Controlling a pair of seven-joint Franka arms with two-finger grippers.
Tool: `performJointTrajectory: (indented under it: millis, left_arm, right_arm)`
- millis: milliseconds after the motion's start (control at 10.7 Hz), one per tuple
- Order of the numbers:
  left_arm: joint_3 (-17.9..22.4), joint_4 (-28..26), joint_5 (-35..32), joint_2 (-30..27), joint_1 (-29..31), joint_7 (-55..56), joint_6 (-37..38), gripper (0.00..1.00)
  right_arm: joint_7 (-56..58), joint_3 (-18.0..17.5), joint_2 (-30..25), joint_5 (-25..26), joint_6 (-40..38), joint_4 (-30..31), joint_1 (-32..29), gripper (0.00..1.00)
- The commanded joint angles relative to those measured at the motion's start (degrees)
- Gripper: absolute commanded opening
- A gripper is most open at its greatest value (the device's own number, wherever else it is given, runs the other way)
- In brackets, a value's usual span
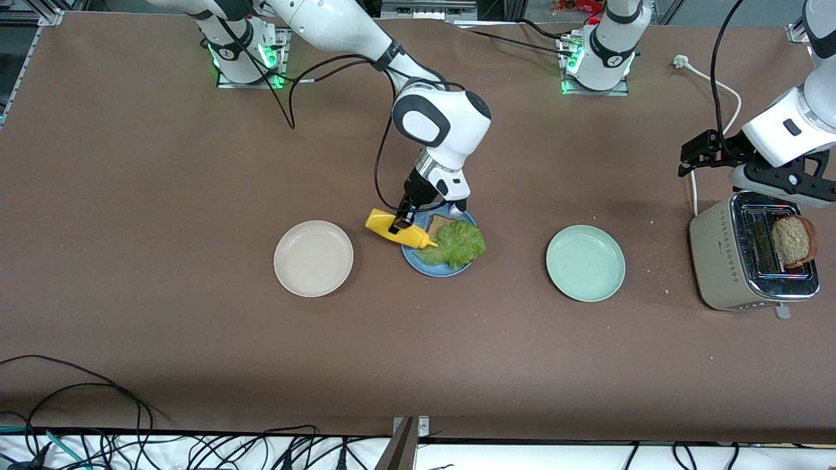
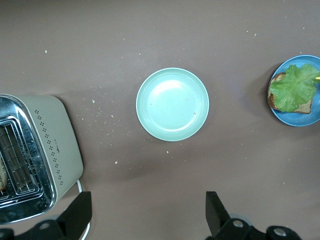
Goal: Make sandwich in blue plate with both arms
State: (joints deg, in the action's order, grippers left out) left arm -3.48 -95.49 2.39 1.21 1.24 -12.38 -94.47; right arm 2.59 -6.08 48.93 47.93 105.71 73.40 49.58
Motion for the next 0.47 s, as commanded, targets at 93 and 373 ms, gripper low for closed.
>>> performJointTrajectory:
  millis: [93,373]
  left_arm:
    - [0.14,0.92,0.51,0.89,-0.01,-0.27,0.95,1.00]
    - [0.14,1.01,0.51,0.98,0.16,-0.19,1.39,1.00]
  right_arm:
    - [-1.45,-1.03,-0.85,1.99,-1.12,0.70,-0.36,0.00]
    - [1.01,-3.39,-6.10,-3.86,-2.70,-0.97,-5.43,0.00]
